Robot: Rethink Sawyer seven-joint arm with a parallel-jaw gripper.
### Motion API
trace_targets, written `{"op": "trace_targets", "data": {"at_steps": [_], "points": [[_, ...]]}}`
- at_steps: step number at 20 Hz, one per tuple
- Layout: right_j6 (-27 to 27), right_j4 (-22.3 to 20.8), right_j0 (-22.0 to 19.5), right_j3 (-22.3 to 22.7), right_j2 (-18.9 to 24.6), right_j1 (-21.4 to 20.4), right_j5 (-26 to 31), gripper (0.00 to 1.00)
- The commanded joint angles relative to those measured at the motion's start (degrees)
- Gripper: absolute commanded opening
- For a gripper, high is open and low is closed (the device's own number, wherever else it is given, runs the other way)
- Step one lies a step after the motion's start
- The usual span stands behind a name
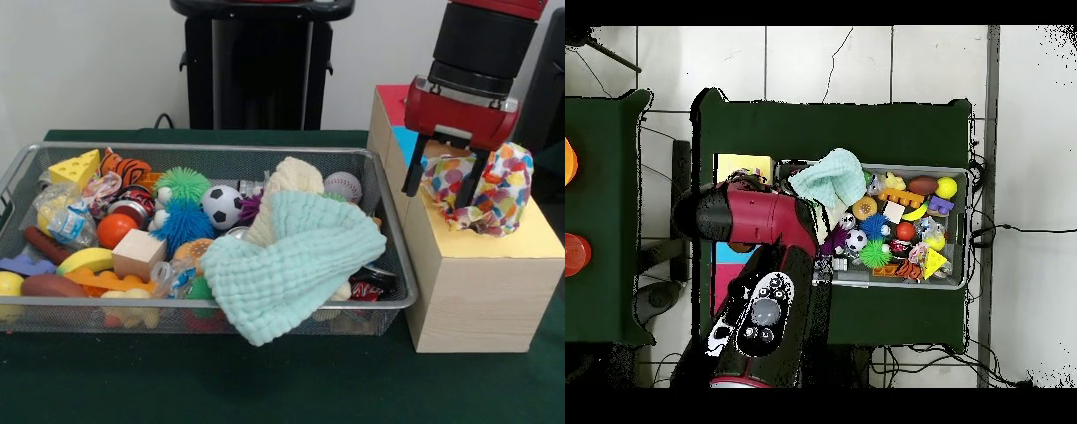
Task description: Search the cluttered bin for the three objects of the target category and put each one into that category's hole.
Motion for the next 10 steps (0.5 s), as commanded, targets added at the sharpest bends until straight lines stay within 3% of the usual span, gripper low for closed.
{"op": "trace_targets", "data": {"at_steps": [1, 10], "points": [[-2.16, -1.29, -6.54, -0.80, 9.07, -1.36, 19.47, 1.00], [0.27, -1.62, -7.75, -1.06, 10.86, -1.08, 18.06, 1.00]]}}
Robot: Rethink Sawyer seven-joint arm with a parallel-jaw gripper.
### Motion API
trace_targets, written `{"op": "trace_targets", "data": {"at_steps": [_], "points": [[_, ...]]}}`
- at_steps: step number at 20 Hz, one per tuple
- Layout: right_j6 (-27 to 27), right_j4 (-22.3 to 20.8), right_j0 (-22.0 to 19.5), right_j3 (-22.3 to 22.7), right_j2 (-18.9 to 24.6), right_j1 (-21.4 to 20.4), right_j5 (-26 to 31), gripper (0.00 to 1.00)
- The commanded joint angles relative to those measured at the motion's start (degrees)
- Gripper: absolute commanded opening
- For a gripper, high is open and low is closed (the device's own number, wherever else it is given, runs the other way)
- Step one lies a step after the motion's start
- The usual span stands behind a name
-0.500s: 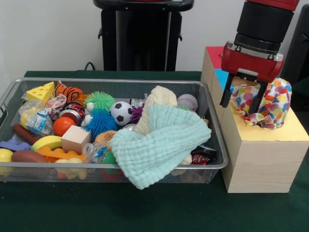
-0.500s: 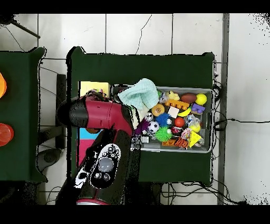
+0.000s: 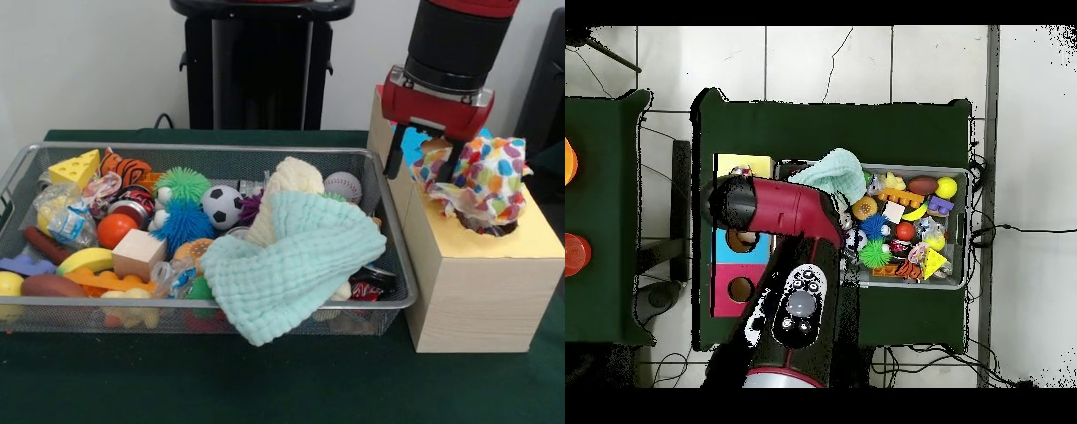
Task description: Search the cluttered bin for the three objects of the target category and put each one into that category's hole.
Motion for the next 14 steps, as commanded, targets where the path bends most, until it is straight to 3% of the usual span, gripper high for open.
{"op": "trace_targets", "data": {"at_steps": [1, 7, 14], "points": [[0.29, -1.87, -2.38, -0.86, 7.11, 0.28, 6.15, 1.00], [1.34, -2.09, -1.57, -2.03, 5.88, -3.20, 12.99, 1.00], [2.25, -2.89, -1.01, -2.70, 4.47, -5.46, 16.50, 1.00]]}}
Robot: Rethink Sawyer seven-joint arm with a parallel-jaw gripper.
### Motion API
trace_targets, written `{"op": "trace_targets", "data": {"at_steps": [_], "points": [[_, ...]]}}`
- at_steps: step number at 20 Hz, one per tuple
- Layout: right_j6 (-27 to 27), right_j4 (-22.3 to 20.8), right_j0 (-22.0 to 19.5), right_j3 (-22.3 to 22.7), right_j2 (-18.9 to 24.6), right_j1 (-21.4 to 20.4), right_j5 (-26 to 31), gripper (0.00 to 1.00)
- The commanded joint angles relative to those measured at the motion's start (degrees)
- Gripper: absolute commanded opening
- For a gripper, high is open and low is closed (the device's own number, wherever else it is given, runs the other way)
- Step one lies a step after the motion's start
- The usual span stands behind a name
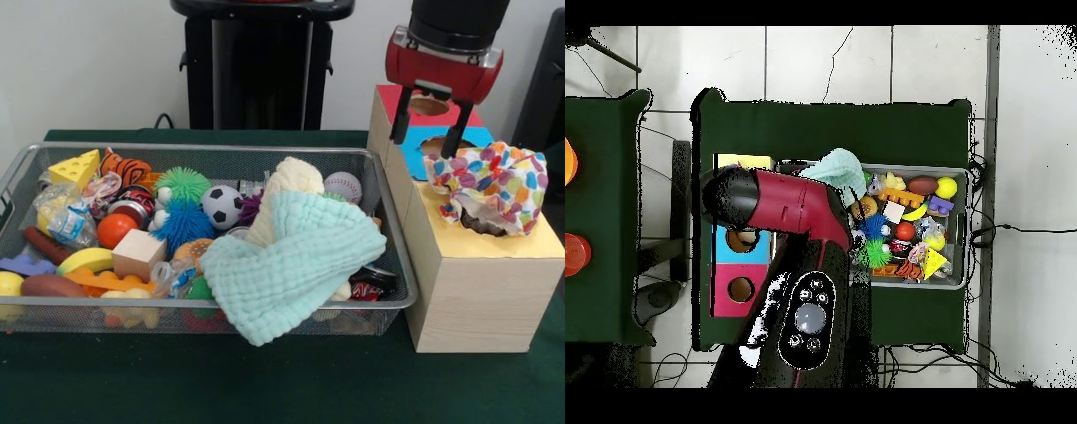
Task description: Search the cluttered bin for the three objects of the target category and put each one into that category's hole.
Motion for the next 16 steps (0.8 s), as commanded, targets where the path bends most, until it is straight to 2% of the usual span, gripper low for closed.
{"op": "trace_targets", "data": {"at_steps": [1, 11, 16], "points": [[2.30, -2.88, -0.21, -1.71, 4.16, -1.62, 8.40, 1.00], [4.92, -3.10, 1.63, -1.31, 3.17, -2.49, 9.34, 1.00], [5.97, -2.52, 2.22, 0.12, 3.09, -2.60, 7.80, 1.00]]}}
